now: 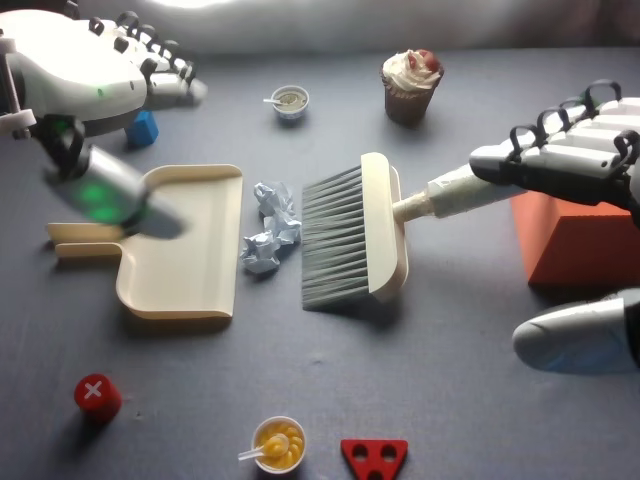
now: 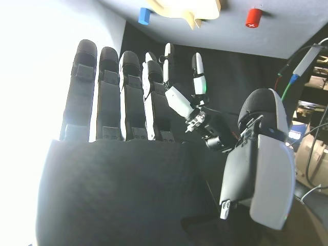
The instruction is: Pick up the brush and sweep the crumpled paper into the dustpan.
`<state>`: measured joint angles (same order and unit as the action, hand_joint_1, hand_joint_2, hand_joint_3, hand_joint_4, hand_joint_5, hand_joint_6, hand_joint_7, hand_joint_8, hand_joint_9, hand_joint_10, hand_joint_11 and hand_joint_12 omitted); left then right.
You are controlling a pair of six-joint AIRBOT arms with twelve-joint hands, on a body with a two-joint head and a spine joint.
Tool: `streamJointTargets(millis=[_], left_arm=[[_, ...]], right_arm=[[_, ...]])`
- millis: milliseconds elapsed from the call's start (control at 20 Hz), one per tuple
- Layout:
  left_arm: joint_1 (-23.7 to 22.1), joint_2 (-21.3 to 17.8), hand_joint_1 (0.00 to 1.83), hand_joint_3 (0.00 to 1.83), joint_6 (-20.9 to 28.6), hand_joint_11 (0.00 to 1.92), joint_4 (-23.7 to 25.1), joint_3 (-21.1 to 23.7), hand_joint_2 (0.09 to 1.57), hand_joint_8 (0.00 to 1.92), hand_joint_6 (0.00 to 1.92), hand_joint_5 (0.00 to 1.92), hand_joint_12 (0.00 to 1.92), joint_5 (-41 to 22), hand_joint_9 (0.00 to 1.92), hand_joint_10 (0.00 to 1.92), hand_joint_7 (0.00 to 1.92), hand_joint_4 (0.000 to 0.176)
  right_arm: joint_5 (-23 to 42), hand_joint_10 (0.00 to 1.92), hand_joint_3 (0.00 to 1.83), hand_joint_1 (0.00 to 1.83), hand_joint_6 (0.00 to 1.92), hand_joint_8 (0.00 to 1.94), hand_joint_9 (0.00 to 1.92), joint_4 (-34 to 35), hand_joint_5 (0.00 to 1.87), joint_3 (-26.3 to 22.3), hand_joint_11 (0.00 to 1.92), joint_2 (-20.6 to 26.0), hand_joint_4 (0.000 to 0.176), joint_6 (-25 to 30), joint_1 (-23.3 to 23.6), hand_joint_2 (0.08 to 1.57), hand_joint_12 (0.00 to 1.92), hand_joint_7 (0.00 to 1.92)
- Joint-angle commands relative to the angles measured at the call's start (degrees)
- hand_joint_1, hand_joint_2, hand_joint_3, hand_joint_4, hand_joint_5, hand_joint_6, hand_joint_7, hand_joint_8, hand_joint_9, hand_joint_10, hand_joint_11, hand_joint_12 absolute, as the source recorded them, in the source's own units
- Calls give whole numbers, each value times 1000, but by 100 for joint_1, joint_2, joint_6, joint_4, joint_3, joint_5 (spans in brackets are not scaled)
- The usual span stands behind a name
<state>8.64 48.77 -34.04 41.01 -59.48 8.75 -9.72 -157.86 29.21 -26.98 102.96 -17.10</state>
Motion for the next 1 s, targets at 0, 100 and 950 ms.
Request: streamJointTargets(millis=[0,100,950], left_arm=[[-98,-29,6,14,-35,41,85,-7,969,12,4,11,28,-354,36,14,56,0],[-106,-29,11,8,-38,42,86,-1,965,9,2,8,26,-313,40,13,55,0],[503,11,240,10,-46,54,-375,-538,976,0,0,2,14,-970,44,0,48,0]], right_arm=[[-559,0,0,0,0,0,115,-37,35,-33,88,43,0,32,24,889,45,95],[-559,8,3,0,3,6,135,-52,41,-40,94,43,0,32,20,901,40,108],[-559,1,5,0,2,0,164,-97,82,-85,147,46,0,-3,-11,936,24,139]])
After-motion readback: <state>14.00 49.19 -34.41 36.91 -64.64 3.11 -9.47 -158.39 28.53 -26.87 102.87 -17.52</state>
